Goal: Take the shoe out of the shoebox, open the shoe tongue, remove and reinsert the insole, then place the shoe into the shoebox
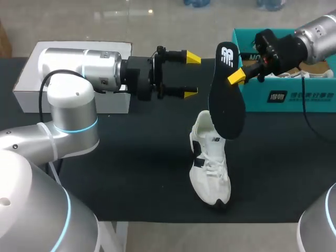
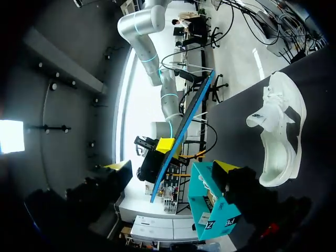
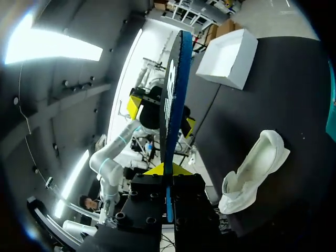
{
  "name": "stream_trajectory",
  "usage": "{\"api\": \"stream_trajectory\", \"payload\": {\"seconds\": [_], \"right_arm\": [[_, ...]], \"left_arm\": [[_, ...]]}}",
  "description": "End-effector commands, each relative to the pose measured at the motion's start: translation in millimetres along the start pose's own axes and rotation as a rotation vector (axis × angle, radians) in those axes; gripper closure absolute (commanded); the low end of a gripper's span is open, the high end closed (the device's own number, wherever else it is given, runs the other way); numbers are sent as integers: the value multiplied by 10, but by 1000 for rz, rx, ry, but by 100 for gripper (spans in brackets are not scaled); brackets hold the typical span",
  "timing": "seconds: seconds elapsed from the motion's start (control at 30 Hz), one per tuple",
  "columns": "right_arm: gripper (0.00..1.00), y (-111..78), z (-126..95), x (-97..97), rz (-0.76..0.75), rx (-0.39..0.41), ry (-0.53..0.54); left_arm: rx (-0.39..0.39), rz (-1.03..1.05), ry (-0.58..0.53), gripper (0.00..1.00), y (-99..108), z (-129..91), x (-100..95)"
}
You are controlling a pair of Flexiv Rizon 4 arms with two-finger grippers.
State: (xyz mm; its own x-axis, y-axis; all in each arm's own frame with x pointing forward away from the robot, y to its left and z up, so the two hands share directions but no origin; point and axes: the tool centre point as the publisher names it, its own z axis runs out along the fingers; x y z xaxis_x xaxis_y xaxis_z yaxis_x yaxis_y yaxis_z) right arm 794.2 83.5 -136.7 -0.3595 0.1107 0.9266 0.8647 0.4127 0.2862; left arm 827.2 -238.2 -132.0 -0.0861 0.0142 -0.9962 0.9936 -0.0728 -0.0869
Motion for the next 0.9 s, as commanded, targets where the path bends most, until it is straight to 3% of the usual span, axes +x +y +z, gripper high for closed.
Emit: {"api": "stream_trajectory", "payload": {"seconds": [0.03,0.3,0.6,0.63,0.67,0.7,0.77,0.83,0.9], "right_arm": [[100,293,81,-88,-3,128,42],[100,441,200,-113,-3,144,62],[100,446,258,-83,-16,129,88],[100,440,259,-77,-17,127,88],[100,434,257,-76,-17,126,87],[100,425,254,-76,-16,124,87],[100,411,249,-76,-15,119,86],[100,409,249,-75,-16,116,87],[100,410,250,-74,-18,113,88]], "left_arm": [[-7,10,-8,0,-70,-23,28],[1,35,2,0,-149,67,111],[11,52,-33,0,-157,164,69],[9,54,-34,15,-159,172,65],[12,53,-37,40,-161,175,64],[13,57,-37,56,-165,179,62],[13,62,-34,71,-174,185,64],[15,63,-33,98,-178,190,74],[16,63,-32,100,-178,191,79]]}}
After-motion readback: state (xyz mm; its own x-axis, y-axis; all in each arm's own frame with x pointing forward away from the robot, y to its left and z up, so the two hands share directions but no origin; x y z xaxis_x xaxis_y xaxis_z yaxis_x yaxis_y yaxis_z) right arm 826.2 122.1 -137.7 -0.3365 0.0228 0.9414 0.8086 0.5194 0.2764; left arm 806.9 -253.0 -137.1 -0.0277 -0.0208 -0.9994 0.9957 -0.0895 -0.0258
